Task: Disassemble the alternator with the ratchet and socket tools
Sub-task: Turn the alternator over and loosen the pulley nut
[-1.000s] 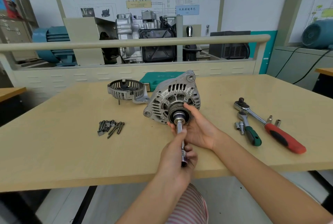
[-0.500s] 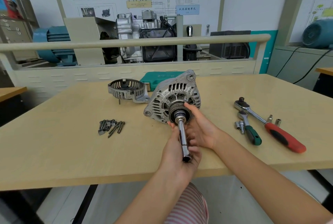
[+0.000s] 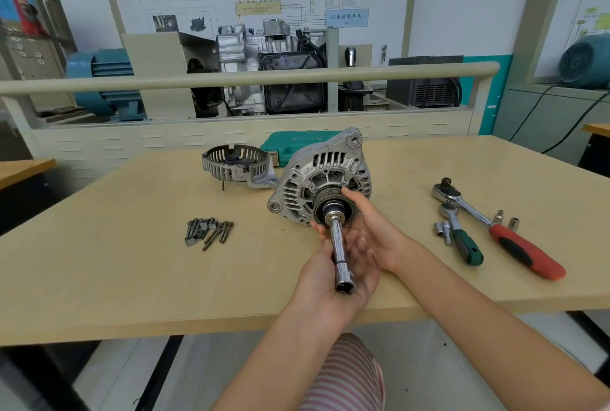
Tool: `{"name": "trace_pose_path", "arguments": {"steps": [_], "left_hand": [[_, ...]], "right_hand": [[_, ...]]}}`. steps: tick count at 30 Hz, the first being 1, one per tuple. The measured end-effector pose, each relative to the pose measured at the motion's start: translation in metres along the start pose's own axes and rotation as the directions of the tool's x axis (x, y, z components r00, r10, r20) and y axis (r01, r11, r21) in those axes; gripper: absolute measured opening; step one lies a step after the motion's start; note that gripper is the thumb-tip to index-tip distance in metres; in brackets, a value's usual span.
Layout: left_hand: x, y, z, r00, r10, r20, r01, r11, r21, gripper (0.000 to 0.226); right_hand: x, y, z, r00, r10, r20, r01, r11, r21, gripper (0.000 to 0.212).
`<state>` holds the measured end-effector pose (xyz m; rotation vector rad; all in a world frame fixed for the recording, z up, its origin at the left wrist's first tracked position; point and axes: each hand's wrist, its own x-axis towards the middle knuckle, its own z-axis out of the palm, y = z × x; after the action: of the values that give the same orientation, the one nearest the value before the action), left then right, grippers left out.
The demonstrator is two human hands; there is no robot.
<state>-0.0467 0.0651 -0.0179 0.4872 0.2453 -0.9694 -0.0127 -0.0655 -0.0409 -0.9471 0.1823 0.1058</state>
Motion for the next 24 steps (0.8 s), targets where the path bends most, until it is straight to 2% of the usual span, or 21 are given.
{"name": "trace_pose_path", "arguments": {"steps": [2, 4, 7, 10, 13, 18, 21, 24], "left_hand": [[0.0, -0.0023, 0.0022, 1.0, 0.01, 0.006, -0.01, 1.0, -0.026, 0.031], [-0.0013, -0.0042, 0.0023, 0.998, 0.055, 0.016, -0.055, 0.998, -0.027, 0.022], [0.0002, -0.0057, -0.0021, 0.99, 0.142, -0.006, -0.141, 0.987, 0.078, 0.006], [0.0012, -0.0045, -0.003, 0.984, 0.175, -0.017, -0.172, 0.979, 0.11, 0.006], [-0.0009, -0.0034, -0.0002, 0.988, 0.151, -0.02, -0.148, 0.984, 0.097, 0.012], [-0.0013, -0.0007, 0.0033, 1.0, -0.004, -0.009, 0.004, 1.0, 0.007, 0.03], [0.0015, -0.0023, 0.0051, 0.999, 0.031, -0.025, -0.031, 1.0, 0.004, 0.033], [0.005, -0.0059, 0.0021, 0.992, 0.118, -0.044, -0.115, 0.991, 0.066, 0.014]], "right_hand": [[0.0003, 0.0004, -0.001, 1.0, 0.001, 0.001, -0.001, 1.0, -0.027, 0.071], [0.0014, 0.0012, -0.0021, 1.0, 0.004, -0.003, -0.004, 1.0, -0.008, 0.071], [0.0036, 0.0015, -0.0039, 1.0, 0.019, 0.012, -0.019, 0.999, 0.037, 0.07], [0.0031, 0.0014, -0.0034, 1.0, 0.013, 0.017, -0.013, 1.0, 0.013, 0.069], [0.001, 0.001, -0.0016, 1.0, -0.011, 0.012, 0.011, 1.0, 0.028, 0.071], [0.0, 0.0, 0.0006, 1.0, 0.017, -0.018, -0.017, 1.0, 0.007, 0.067], [-0.0008, -0.0003, -0.0002, 1.0, 0.02, -0.019, -0.02, 1.0, -0.01, 0.065], [-0.0006, 0.0007, 0.0008, 1.0, 0.005, -0.019, -0.005, 1.0, 0.0, 0.066]]}}
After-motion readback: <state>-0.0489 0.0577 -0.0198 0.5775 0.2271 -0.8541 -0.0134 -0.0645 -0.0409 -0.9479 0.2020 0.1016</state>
